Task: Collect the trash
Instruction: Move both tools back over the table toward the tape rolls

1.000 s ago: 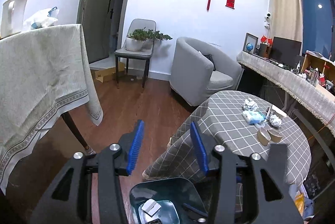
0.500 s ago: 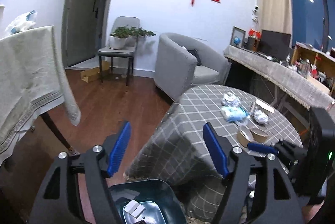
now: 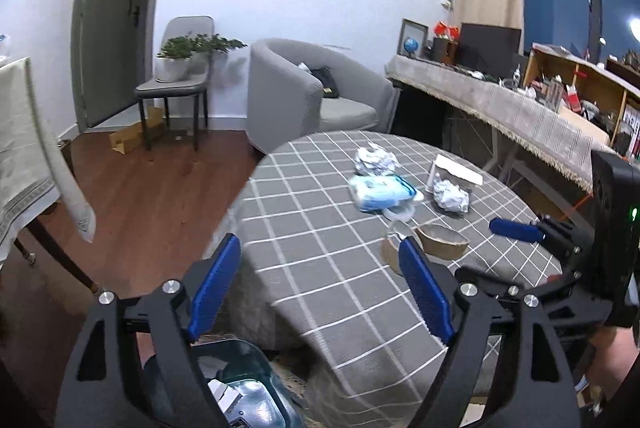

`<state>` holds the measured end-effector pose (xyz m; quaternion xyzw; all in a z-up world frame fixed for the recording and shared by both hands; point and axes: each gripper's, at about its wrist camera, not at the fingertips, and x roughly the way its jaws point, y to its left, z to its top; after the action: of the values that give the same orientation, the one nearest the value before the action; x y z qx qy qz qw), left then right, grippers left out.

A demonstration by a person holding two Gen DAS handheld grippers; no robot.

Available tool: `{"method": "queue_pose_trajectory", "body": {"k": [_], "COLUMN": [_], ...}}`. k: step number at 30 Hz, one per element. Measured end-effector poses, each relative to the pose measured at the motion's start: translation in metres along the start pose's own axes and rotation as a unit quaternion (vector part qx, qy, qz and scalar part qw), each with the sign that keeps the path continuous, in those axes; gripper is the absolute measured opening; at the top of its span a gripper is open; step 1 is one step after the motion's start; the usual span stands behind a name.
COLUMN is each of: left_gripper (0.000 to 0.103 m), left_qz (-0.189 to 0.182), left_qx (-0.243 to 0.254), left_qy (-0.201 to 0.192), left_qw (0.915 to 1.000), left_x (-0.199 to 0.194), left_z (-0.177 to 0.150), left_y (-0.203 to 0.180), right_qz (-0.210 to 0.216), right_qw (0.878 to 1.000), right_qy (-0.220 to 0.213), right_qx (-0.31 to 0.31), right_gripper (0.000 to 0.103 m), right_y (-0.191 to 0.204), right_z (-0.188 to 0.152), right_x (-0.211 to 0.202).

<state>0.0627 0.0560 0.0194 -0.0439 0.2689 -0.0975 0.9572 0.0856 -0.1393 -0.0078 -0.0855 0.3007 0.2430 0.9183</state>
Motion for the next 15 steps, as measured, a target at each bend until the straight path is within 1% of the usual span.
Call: {"method": "queue_pose_trajectory", "body": {"k": [4, 7, 10, 12, 15], "left_gripper": [0.084, 0.084, 0.084, 0.084, 0.082], "left_qz": [-0.016, -0.028, -0.032, -0.043, -0.046], "left_qx": [0.011, 0.033, 0.056, 0.062, 0.069], "left_qy": [0.017, 0.029, 0.048, 0.067, 0.083], "left_qw": [0.9997, 0.9986, 0.9968, 0.9950, 0.9930], "left_x": [0.019, 0.033, 0.049, 0.061, 0.074], "left_z": [-0.004, -0.007, -0.012, -0.015, -0.018], "left_y": [-0.017, -0.035, -0.049, -0.054, -0.061], "right_qz": [-0.005, -0.006, -0.005, 0.005, 0.013], "right_qw": [1.000, 1.000, 0.999, 0.999, 0.999], "right_qy": [0.017, 0.028, 0.029, 0.029, 0.032], "right_qx": [0.008, 0.010, 0.017, 0.025, 0.030], "right_gripper": [0.088, 0.088, 0.088, 0.084, 0.078], "right_y": [-0.025, -0.039, -0.053, -0.060, -0.067], "right_z": [-0.005, -0.006, -0.007, -0.006, -0.005], "right_x": [0.003, 0.005, 0.004, 0.005, 0.006]}}
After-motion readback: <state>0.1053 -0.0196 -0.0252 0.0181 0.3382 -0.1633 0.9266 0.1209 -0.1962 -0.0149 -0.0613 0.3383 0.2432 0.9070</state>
